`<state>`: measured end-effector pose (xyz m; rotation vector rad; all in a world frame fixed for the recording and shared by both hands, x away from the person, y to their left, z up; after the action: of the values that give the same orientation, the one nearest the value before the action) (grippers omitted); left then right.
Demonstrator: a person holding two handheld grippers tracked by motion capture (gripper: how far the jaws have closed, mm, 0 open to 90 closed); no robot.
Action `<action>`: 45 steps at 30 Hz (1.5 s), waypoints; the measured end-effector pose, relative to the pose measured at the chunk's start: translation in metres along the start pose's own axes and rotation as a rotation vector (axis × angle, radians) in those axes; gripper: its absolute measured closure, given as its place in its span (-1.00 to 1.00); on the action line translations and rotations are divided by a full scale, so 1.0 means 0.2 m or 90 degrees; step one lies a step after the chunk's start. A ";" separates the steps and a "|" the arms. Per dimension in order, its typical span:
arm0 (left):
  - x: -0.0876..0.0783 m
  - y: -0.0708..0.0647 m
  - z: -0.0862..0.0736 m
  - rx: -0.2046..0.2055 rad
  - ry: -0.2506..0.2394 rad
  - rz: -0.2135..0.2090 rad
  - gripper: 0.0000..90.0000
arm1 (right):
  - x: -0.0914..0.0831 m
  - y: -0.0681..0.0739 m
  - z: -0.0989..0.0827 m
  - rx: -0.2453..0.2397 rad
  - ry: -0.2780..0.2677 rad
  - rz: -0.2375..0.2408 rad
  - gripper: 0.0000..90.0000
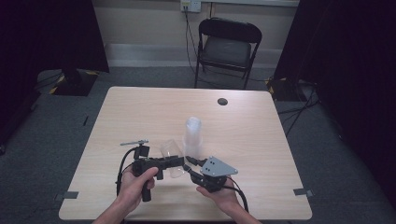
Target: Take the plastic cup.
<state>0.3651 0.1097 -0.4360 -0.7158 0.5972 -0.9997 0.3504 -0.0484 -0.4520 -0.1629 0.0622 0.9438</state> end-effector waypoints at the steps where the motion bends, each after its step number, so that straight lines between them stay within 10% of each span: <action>1: 0.00 -0.01 -0.01 -0.007 0.002 -0.008 -0.12 | 0.02 0.00 0.01 -0.001 -0.009 -0.002 0.64; 17: 0.01 -0.03 0.00 -0.037 -0.014 -0.032 -0.13 | 0.05 0.01 0.05 0.008 -0.082 -0.006 0.59; 45: -0.01 -0.01 0.04 0.075 -0.037 -0.008 -0.66 | 0.02 0.01 0.07 0.011 -0.083 -0.006 0.94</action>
<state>0.3690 0.1131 -0.4297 -0.6426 0.4797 -1.0131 0.3509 -0.0413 -0.4390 -0.0853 -0.0500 0.9418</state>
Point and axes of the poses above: each handheld gripper's, and its own axes: x roughly forward along the jaws, z roughly out of its top, y roughly to its left, the point moved 5 cm from there along x, roughly forward along the jaws, and after that the axes turned 8 degrees about -y, right-handed, at the moved point
